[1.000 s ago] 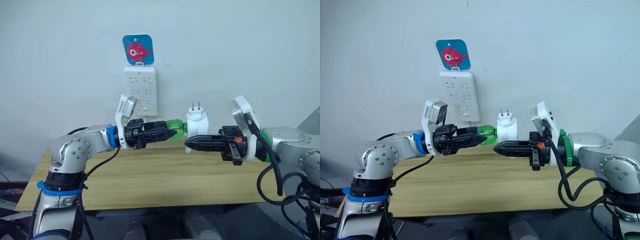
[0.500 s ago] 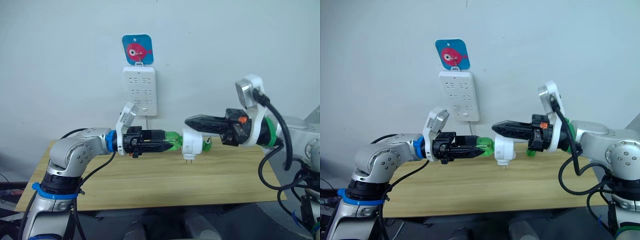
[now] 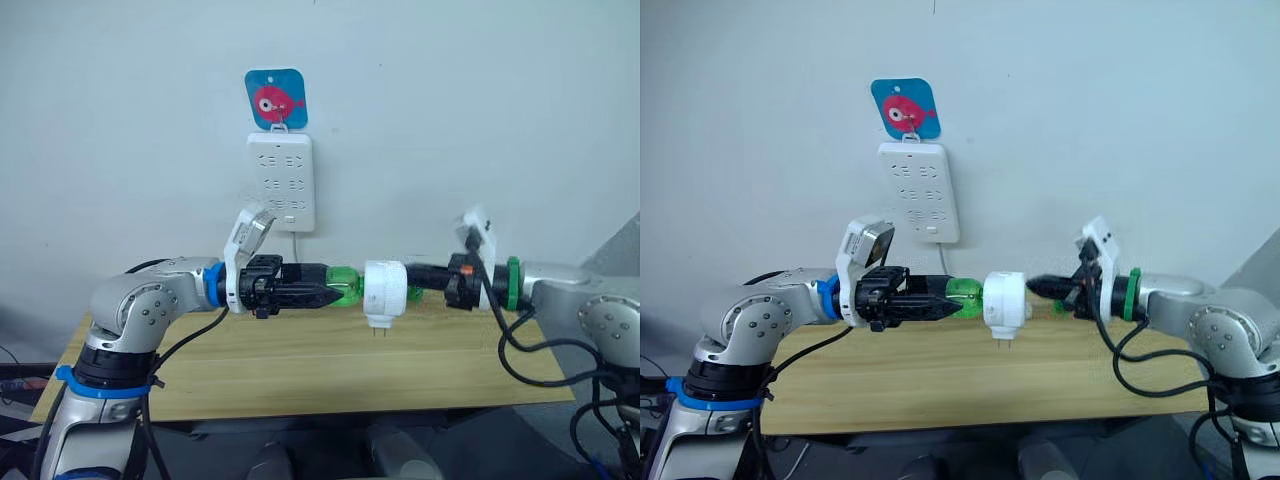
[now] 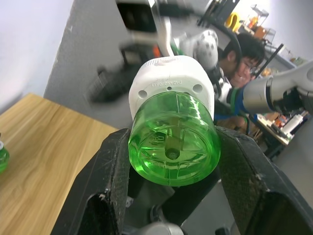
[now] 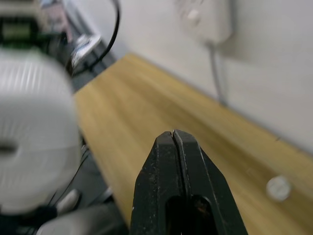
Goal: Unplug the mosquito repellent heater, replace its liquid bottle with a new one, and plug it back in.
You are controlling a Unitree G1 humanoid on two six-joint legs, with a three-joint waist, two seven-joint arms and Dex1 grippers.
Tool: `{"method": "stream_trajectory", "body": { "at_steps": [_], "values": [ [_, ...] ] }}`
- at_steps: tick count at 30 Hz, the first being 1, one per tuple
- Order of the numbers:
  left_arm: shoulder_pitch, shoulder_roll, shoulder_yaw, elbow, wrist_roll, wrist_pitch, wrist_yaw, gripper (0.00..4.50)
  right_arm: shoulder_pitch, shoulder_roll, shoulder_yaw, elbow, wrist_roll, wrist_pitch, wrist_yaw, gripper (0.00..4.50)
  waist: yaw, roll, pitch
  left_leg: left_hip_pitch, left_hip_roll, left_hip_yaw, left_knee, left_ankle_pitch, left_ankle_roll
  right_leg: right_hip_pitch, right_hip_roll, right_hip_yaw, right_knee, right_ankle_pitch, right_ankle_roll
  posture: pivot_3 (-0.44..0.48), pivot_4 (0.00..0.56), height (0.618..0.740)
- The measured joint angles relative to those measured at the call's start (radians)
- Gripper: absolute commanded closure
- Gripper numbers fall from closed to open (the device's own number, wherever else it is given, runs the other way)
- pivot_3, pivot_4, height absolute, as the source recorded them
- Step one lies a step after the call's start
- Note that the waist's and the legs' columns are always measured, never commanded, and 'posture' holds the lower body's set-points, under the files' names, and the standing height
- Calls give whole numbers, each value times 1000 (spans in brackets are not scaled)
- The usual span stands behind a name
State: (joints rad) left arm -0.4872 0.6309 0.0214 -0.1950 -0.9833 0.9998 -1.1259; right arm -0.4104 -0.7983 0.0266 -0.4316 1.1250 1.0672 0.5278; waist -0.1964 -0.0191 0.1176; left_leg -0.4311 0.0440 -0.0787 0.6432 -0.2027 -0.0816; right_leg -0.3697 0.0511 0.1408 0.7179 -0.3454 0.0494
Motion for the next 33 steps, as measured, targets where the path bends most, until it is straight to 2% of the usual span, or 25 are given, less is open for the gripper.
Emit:
{"method": "stream_trajectory", "body": {
  "at_steps": [7, 13, 24, 33],
  "values": [
    [-4, -18, 14, 14, 5, -5, 32, 2246, 4, -15, -25, -124, 205, 67, 52, 4500, -1, 0, 0, 0, 0, 0, 0, 0, 0, 0, 0, 0, 0, 0, 0, -199, 52, 740],
    [-3, -18, 6, 15, 48, -34, 28, 2246, -16, 24, -49, -115, 376, 51, -64, 4500, -2, 0, 0, 0, 0, 0, 0, 0, 0, 0, 0, 0, 0, 0, 0, -199, 53, 740],
    [21, 1, -22, 7, 108, -69, -8, 2246, -81, 61, -50, -17, 495, 1, -269, 4500, -2, 0, 0, 0, 0, 1, 0, 0, 0, 0, 0, 1, 0, 0, 0, -195, 55, 740],
    [25, 9, -54, -7, 126, -91, -47, 2246, -91, 61, -44, 37, 547, -3, -358, 4500, -1, 0, 0, 0, 0, 1, 0, 0, 0, 0, 0, 1, 0, 0, 0, -195, 55, 740]
  ]
}}
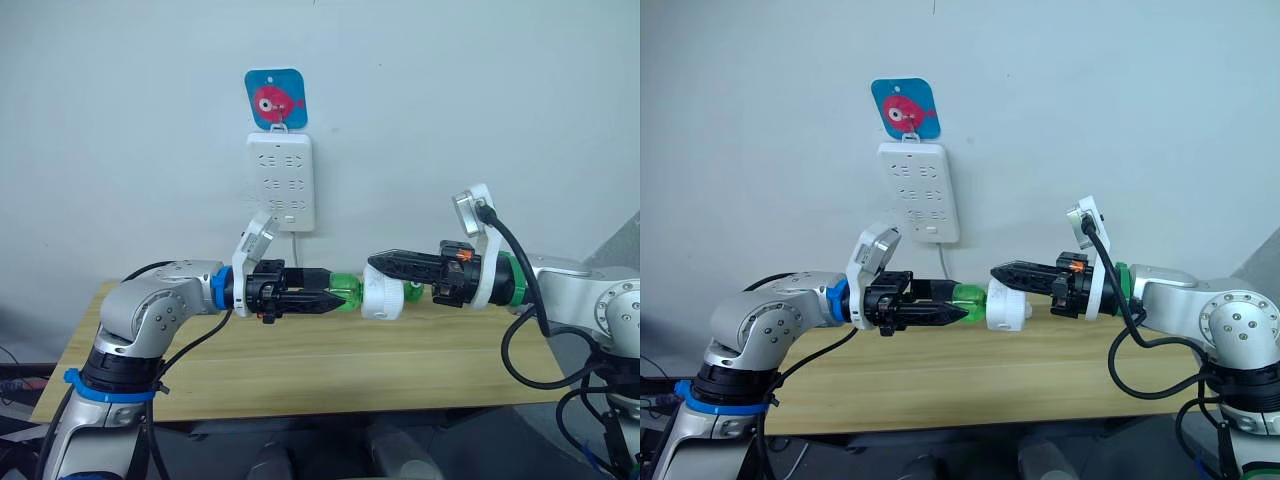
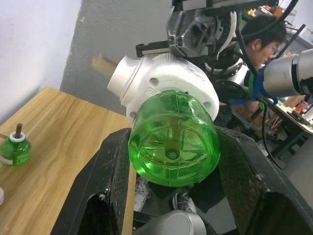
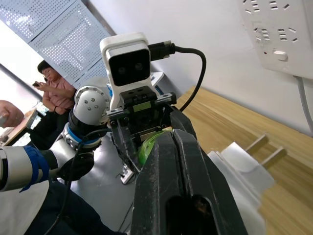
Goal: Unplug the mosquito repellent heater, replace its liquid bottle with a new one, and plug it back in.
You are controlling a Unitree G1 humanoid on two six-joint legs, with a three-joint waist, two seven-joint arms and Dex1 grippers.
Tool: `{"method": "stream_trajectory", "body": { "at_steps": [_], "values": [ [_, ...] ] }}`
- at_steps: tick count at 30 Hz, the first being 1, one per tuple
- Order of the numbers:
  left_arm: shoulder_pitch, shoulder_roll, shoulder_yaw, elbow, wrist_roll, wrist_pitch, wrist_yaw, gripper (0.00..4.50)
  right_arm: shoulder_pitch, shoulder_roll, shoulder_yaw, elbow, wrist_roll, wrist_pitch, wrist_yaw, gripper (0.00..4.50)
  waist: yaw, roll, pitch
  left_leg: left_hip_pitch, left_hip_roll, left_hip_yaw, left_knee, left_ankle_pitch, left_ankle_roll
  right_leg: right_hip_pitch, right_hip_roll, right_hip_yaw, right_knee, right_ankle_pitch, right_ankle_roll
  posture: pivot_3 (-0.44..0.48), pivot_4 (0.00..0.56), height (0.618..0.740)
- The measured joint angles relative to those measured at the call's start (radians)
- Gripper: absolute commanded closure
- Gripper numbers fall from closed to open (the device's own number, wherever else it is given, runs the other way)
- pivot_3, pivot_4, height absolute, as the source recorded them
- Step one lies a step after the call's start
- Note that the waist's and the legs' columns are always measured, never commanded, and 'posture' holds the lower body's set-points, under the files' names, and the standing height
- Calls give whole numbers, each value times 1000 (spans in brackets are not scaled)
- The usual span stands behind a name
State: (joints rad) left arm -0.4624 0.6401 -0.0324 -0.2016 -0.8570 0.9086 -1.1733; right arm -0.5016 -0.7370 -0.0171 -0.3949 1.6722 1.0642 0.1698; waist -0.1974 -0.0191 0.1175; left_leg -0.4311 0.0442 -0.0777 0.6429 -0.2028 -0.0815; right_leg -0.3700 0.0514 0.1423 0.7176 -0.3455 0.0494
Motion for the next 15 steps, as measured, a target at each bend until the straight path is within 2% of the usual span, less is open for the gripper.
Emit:
{"method": "stream_trajectory", "body": {
  "at_steps": [11, 15],
  "values": [
    [19, 13, -1, -10, -1, 2, -23, 2246, -28, 11, -3, 73, 9, -1, -56, 4500, 0, 0, 0, 0, 0, 1, 0, 0, 0, 0, 0, 0, 0, 0, 0, -194, 53, 740],
    [19, 14, 1, -20, -23, 21, -24, 2246, -20, 1, -4, 95, -54, 0, -30, 4500, 1, 0, 0, 0, 0, 1, 0, 0, 0, 0, 0, 0, 0, 0, 0, -194, 52, 740]
  ]
}}
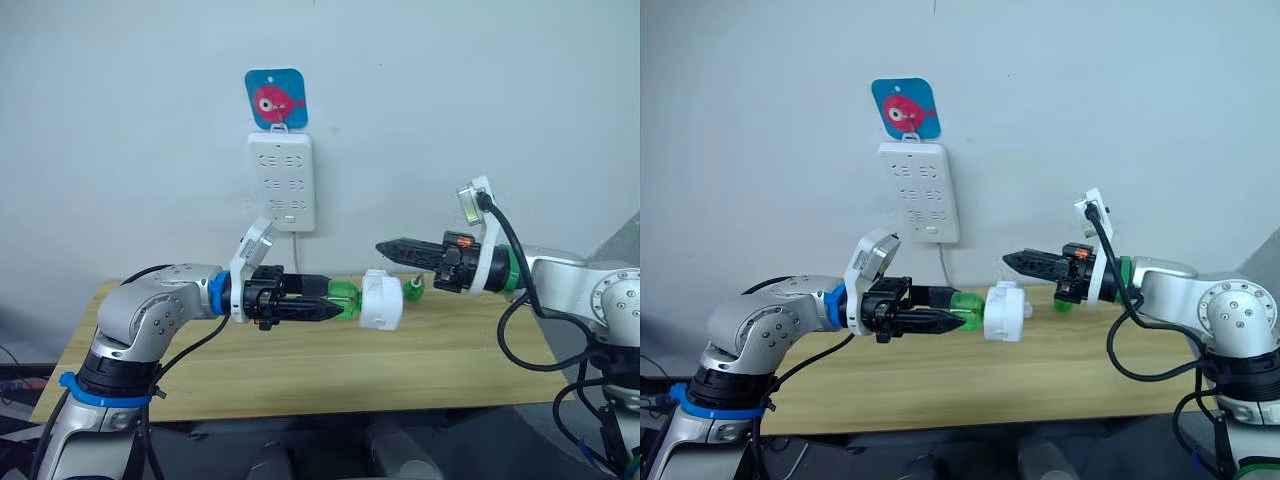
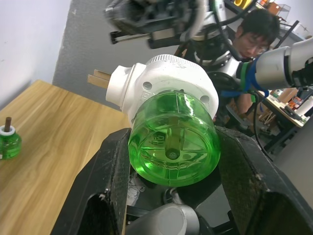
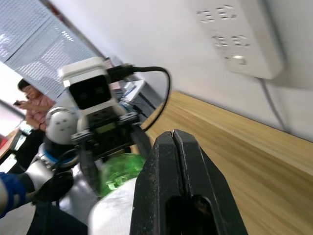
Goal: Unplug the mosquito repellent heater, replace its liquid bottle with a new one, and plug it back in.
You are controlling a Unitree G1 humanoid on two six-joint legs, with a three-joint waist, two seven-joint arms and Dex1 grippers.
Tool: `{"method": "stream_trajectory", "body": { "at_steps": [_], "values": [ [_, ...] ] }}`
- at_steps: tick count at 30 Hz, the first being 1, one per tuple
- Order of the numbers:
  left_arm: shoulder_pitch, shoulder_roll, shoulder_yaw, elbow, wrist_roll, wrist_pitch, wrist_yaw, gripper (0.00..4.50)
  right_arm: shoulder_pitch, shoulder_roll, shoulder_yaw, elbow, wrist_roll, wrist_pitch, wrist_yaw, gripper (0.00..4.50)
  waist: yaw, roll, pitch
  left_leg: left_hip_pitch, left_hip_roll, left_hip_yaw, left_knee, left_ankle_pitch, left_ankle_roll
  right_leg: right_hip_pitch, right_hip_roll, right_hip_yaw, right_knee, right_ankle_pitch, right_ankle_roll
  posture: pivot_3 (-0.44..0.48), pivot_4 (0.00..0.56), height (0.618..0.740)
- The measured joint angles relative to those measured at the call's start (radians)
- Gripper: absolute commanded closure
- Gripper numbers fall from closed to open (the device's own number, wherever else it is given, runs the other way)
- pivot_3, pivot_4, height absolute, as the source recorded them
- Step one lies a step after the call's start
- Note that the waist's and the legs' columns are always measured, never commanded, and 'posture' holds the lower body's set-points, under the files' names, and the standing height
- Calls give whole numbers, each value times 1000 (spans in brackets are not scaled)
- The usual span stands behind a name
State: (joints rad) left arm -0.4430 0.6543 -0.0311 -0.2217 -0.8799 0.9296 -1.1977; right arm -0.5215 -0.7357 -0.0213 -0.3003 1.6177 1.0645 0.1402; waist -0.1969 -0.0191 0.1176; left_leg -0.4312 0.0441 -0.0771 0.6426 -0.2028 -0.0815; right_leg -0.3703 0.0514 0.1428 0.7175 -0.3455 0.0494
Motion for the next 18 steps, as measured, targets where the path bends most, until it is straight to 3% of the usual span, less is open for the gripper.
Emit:
{"method": "stream_trajectory", "body": {
  "at_steps": [18],
  "values": [
    [-3, -1, 1, -1, -70, 55, 15, 2246, 34, 1, 19, -49, -130, 72, 141, 4500, 0, 0, 0, 0, 0, 0, 0, 0, 0, 0, 0, 0, 0, 0, 0, -190, 42, 740]
  ]
}}
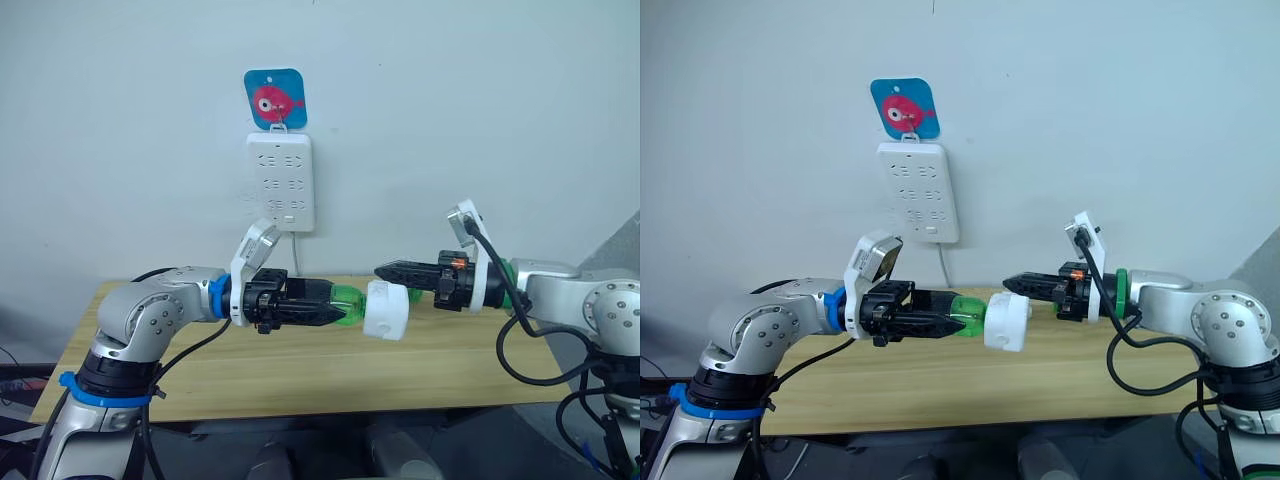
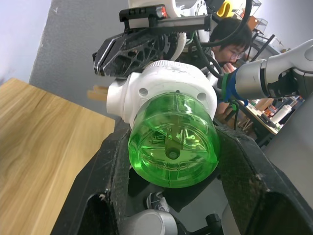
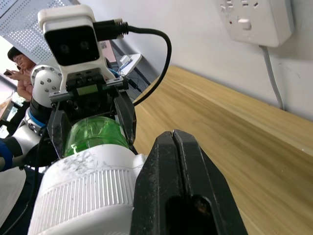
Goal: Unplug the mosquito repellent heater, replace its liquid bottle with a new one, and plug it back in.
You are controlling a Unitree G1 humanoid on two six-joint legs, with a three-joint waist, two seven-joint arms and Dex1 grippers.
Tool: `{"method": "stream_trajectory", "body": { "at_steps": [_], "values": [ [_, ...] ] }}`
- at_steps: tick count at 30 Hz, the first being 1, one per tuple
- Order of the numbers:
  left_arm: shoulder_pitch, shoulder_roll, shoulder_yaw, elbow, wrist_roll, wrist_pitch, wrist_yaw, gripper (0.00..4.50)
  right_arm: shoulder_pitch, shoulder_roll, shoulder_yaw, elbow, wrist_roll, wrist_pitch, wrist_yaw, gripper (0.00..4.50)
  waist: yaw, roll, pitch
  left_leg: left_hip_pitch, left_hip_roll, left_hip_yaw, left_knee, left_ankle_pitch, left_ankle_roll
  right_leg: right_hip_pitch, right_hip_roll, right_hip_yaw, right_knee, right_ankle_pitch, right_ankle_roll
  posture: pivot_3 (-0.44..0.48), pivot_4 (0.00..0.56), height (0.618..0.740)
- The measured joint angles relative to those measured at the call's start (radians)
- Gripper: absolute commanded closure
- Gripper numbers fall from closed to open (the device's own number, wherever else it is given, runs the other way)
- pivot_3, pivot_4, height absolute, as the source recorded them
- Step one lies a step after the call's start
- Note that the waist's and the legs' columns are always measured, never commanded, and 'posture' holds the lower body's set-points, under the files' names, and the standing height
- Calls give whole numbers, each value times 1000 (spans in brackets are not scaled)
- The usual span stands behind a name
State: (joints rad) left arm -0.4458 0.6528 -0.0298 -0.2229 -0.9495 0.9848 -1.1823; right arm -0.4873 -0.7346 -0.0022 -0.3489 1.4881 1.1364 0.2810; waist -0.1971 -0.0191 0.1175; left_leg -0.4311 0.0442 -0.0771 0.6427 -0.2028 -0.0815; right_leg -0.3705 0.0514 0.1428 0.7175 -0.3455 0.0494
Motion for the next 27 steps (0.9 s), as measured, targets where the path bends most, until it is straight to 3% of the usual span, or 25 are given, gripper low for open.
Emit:
{"method": "stream_trajectory", "body": {
  "at_steps": [10, 16, 22, 27],
  "values": [
    [-1, 0, 0, -2, -15, 9, 13, 2246, 0, 17, 3, -1, -20, 8, 5, 4500, 0, 0, 0, 0, 0, 0, 0, 0, 0, 0, 0, 0, 0, 0, 0, -189, 44, 740],
    [19, 1, 0, -9, 45, -68, 21, 2246, -4, 26, -52, 29, -65, -17, 11, 4500, 1, 0, 0, 0, 0, 0, 0, 0, 0, 0, 0, 0, 0, 0, 0, -192, 45, 740],
    [102, -77, 3, -24, 123, -193, 113, 2246, 67, -8, -204, 40, -110, -66, -1, 2596, 3, 0, 0, 0, 0, 0, 0, 0, 0, 0, 0, 0, -1, 0, 0, -196, 48, 740],
    [162, -156, -3, -49, 223, -342, 191, 2246, 254, -11, -329, -11, -34, -71, -53, 965, 4, 0, 0, 0, -1, 1, 0, 0, 0, 1, 0, 2, -1, 0, 0, -214, 55, 740]
  ]
}}
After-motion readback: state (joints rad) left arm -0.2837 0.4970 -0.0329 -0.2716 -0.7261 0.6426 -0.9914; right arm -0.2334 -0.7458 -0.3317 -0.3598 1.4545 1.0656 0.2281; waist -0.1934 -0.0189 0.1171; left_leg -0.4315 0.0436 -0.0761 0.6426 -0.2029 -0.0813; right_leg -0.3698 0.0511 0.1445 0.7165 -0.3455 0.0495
